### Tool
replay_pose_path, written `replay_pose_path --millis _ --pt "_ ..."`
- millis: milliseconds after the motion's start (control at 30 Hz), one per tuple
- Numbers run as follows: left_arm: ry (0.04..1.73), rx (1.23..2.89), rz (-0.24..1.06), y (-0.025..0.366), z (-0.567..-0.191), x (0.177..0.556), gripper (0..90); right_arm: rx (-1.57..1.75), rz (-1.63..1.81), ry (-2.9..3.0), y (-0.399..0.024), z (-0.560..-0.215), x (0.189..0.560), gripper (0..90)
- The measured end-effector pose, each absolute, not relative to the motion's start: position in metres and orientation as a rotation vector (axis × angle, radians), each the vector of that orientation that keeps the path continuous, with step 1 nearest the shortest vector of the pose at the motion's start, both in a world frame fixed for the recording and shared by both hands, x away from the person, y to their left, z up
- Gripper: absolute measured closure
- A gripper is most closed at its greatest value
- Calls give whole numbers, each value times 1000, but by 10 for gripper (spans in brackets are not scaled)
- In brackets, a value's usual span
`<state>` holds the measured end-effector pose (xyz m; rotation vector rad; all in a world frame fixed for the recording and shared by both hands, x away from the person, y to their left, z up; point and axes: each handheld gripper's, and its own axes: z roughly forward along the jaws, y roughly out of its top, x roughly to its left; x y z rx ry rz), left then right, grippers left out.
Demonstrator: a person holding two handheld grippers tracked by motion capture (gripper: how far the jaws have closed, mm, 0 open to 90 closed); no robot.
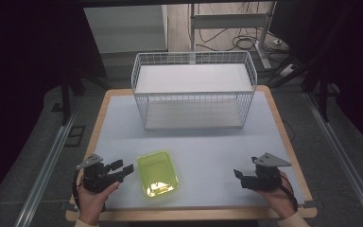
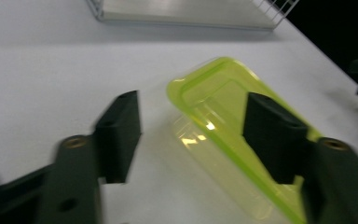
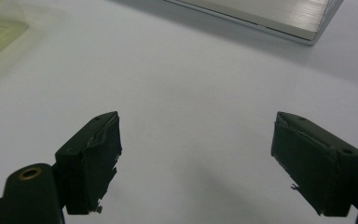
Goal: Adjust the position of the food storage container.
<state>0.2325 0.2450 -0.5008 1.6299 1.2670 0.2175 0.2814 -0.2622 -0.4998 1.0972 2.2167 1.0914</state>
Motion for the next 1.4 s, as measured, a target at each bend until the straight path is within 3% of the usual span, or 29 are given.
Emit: replay_pose_path --millis 67,100,167,300,700,1400 --pt "1247 1648 213 242 -497 232 617 1097 1089 2214 -262 -500 281 162" --pt "1239 1655 188 240 -495 231 744 1097 1092 2213 -262 -500 281 162" --pt "1220 1663 150 236 -492 232 835 1094 1091 2214 -262 -500 281 162" --pt "1185 1681 116 226 -486 232 900 1091 1090 2215 -260 -500 280 162" --pt "1051 1762 47 177 -467 243 900 1096 1094 2221 -259 -500 279 163" --pt "995 1909 -23 119 -472 253 900 1094 1090 2224 -259 -500 278 164"
